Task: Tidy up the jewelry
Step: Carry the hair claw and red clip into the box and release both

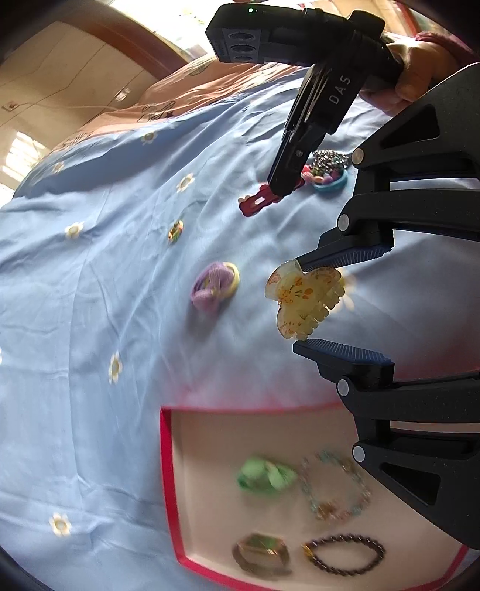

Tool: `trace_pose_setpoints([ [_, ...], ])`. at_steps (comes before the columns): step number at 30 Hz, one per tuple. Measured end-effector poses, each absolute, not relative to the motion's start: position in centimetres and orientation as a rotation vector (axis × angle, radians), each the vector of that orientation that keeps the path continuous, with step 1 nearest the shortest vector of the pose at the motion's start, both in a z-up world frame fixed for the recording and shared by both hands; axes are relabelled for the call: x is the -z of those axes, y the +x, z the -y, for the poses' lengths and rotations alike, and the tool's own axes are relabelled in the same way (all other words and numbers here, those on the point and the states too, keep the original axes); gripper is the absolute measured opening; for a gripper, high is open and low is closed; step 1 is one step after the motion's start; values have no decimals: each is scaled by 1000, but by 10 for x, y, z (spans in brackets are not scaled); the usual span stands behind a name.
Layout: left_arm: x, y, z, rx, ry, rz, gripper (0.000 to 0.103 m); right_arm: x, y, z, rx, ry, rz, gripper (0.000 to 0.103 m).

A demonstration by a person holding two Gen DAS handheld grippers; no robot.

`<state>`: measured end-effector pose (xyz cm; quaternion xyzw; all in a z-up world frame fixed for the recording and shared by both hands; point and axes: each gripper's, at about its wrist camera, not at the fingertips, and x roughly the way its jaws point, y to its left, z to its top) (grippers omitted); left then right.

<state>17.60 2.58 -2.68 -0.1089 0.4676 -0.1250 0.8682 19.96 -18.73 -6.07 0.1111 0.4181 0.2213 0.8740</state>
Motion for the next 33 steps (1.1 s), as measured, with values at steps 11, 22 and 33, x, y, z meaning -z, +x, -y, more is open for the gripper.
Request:
trace_pose_setpoints([
  [11, 25, 147, -59, 203, -267, -957, 36, 56, 186, 154, -528, 201, -873, 17],
  [22, 23, 122, -87, 155, -298, -943, 36, 54, 172, 116, -606, 161, -875, 17],
  [33, 26, 96, -139, 57, -327, -934, 36, 54, 162, 71, -688, 110, -887, 17],
])
